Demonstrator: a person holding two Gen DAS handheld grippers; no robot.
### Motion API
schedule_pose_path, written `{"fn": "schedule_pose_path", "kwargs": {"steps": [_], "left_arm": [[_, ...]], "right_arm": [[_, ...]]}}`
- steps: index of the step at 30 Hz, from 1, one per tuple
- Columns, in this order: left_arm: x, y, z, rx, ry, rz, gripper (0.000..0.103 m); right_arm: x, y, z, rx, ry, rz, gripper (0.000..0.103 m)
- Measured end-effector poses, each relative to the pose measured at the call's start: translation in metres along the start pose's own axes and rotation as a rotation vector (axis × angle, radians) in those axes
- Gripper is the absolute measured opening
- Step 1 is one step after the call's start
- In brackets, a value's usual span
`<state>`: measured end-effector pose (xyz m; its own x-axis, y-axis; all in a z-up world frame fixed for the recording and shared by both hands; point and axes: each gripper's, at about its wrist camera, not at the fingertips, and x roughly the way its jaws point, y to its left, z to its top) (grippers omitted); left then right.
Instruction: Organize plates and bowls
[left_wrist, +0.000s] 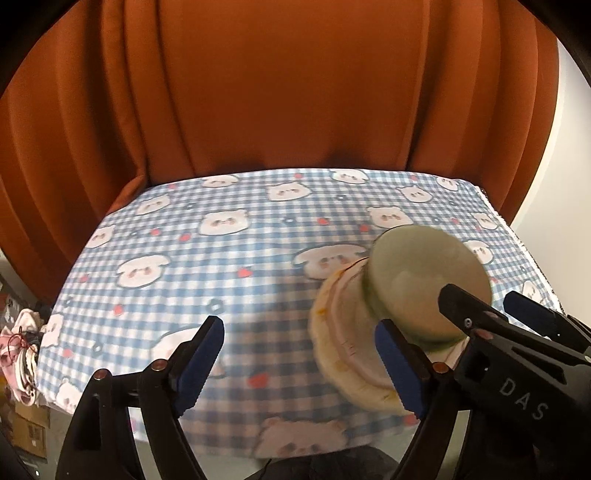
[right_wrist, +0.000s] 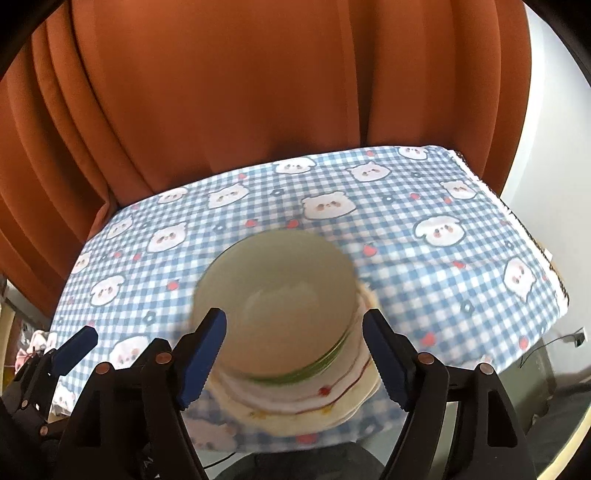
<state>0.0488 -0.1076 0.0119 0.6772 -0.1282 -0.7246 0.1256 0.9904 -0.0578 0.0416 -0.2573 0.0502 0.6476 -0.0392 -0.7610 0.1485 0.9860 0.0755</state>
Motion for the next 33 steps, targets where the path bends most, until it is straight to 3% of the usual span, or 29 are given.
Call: {"fn": "schedule_pose_path", "kwargs": {"steps": [16,21,33], "left_arm": [[-0.03,0.113,-0.065,-0.046,-0.121,0.128,0.091],[-0.039,0.127,-0.07,-0.077,-0.151,0.129,0.094],[-0.037,0.131,-0.072,-0.08,-0.146,0.127,0.097]], "right_arm": [[-0.021,0.089,-0.078,-0.072,-0.107,0.071,0.081],[-0.021,0.097,-0.089,-0.074,-0.124,0.063,0.086],[-0.02,0.102,-0.091,-0.066,-0.131,0.055,0.087]]}}
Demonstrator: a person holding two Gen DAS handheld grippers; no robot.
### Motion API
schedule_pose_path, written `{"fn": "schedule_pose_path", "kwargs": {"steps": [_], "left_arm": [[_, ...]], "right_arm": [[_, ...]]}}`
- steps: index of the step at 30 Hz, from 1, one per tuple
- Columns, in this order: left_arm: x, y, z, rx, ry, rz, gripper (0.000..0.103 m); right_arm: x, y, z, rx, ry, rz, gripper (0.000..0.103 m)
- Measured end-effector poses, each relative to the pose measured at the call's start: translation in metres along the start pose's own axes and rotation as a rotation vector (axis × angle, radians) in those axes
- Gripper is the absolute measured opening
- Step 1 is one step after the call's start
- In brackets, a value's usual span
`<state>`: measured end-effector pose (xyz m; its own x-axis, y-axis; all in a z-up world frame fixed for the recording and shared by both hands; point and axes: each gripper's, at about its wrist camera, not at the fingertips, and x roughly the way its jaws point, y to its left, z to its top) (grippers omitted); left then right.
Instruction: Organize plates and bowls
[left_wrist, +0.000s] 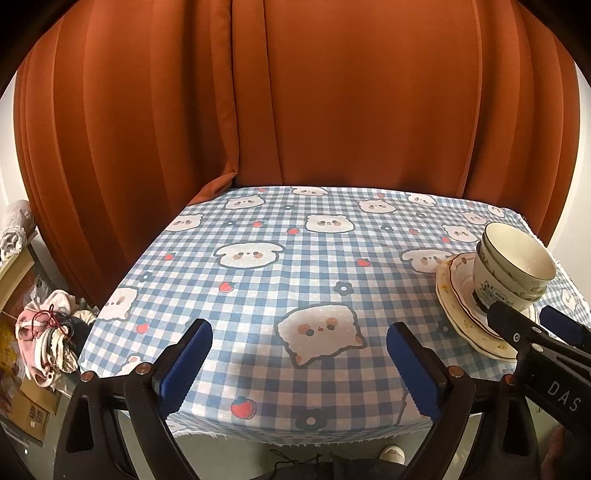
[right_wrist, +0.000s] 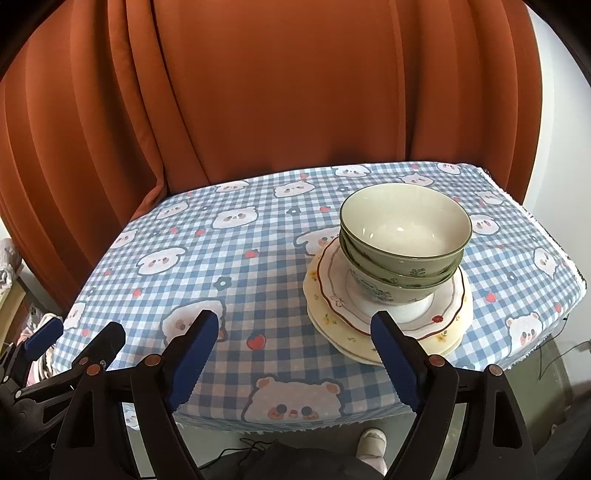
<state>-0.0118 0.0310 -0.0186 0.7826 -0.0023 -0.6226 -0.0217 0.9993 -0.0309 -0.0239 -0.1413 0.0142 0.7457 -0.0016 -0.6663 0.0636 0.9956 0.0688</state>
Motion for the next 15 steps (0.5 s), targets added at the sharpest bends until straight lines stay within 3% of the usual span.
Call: {"fn": "schedule_pose_path", "kwargs": {"steps": [15], "left_arm": [[-0.0024,0.0005,0.0017,0.012,-0.027,0.009,0.099]], "right_arm": [[-0.0032,0.0018,0.0005,0.001,-0.014,-0.013,0.088]]}}
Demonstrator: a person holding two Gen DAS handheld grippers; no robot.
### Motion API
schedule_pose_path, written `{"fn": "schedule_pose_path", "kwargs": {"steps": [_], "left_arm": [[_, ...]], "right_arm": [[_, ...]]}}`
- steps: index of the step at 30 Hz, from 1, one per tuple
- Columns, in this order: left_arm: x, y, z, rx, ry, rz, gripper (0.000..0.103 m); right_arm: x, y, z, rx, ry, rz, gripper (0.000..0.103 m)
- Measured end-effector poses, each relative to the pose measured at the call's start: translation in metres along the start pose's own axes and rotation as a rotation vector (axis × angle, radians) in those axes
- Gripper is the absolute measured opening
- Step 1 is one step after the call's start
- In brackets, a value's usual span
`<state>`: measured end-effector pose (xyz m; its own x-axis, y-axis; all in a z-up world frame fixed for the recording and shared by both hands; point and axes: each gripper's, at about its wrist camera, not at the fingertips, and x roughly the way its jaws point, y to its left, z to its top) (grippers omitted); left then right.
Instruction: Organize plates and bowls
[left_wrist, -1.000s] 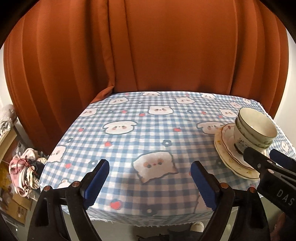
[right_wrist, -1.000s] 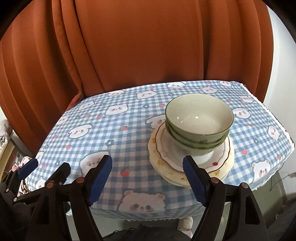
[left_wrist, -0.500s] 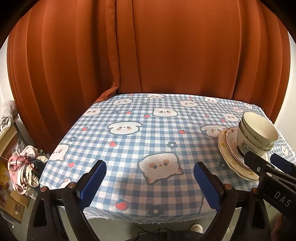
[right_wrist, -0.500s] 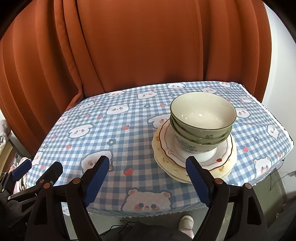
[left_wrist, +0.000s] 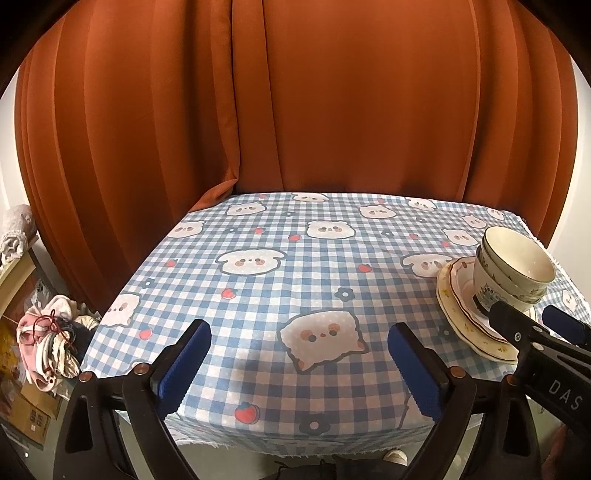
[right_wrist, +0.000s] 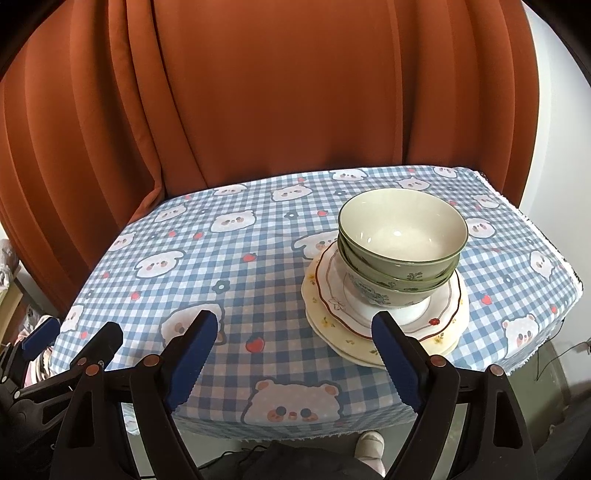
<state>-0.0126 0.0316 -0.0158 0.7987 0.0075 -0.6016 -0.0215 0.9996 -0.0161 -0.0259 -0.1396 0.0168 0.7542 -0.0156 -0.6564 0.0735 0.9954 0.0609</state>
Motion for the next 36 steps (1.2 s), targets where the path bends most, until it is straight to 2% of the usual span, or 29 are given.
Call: {"fn": "schedule_pose_path", "kwargs": {"steps": [7,36], "left_arm": [[-0.0004,-0.0013,0.0006,0.0,-0.006,-0.003,0.102],[0.0017,-0.0028,-0.002,-0.002,-0.004,-0.023,0.103]], "right_arm": [[0.0006,-0.0015,0.0004,0.005,0.004,-0.008,0.088],[0.0014,-0.0029,-0.0011,0.013,0.01,-0.021,0.088]]}}
